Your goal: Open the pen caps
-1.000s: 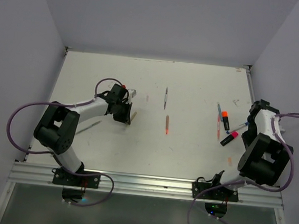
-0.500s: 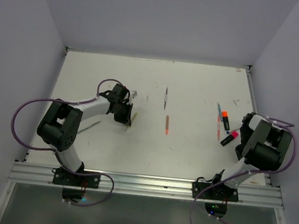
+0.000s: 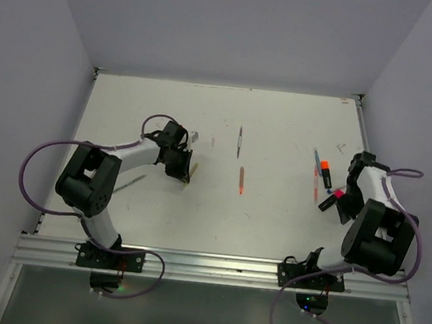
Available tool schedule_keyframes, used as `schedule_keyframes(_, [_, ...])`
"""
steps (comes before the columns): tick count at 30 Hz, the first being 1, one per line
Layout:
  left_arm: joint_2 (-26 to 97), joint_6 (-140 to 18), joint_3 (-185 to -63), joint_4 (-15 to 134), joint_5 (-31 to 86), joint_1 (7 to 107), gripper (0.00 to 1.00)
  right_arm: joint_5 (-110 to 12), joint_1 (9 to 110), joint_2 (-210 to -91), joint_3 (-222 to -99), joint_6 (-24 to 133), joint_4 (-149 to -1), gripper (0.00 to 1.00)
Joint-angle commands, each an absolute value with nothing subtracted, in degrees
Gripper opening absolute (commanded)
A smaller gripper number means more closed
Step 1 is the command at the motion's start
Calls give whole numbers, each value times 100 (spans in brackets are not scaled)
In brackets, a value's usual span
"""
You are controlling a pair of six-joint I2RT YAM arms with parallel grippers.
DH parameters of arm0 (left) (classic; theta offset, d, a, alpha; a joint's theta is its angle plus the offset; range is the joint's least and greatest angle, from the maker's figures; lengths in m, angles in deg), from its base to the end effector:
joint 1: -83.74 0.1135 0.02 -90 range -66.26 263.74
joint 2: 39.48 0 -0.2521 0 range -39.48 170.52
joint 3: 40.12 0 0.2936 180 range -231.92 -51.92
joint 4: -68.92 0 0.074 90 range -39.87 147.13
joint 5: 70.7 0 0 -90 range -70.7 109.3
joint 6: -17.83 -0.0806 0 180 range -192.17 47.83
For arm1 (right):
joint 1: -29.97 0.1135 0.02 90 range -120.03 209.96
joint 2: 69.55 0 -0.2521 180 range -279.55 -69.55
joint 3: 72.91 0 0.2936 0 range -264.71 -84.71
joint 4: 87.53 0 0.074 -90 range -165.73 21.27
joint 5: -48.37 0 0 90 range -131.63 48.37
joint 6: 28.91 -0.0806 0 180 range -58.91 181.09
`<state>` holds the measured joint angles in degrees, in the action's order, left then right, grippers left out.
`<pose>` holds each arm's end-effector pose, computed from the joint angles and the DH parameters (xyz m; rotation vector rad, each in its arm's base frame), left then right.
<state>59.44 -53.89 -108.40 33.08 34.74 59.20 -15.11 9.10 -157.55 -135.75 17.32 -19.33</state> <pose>0.3297 -0.1741 0.0738 0.2320 2.7943 -0.5667 0.2380 -0.1292 0.0948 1.5985 2.5657 -0.7158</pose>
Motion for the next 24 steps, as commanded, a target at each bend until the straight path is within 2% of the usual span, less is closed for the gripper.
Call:
schedule_keyframes(1, [6071, -5442, -10975, 3261, 3547, 5886, 0, -2228, 1028, -14963, -14093, 1732, -1441, 0])
schedule_keyframes(5, [6116, -5424, -11018, 3287, 3600, 5886, 0, -1809, 914, -15153, -14508, 1802, -1323, 0])
schedule_keyframes(11, [5958, -5451, -10949, 3252, 3582, 5895, 0, -509, 474, -16936, -15518, 2180, -1694, 0])
schedule_keyframes(18, [5712, -5477, -10720, 3296, 3521, 5948, 0, 186, 474, -17492, -15520, 2522, -2518, 0])
schedule_keyframes(24, [5746, -5468, -10667, 3322, 3600, 6053, 0, 468, 474, -17405, -15449, 2927, -2756, 0])
